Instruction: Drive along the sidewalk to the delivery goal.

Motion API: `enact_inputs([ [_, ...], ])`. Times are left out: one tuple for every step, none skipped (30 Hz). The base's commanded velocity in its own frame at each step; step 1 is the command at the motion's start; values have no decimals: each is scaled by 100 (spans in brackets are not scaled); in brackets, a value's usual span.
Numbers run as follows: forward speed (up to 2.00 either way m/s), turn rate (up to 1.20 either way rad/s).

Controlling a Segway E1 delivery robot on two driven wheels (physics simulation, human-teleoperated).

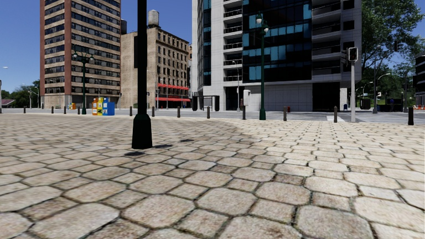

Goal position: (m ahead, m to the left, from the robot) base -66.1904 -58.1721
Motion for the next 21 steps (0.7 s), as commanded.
enact_inputs([
  [0,0],
  [0,0],
  [0,0],
  [0,0],
  [0,0],
  [0,0],
  [0,0],
  [0,0],
  [0,0],
  [0,-44],
  [0,-56],
  [0,-62],
  [0,-63],
  [0,-63],
  [0,-64],
  [0,-84],
  [0,-100],
  [0,-120],
  [0,-120],
  [0,-120],
  [0,-120],
])
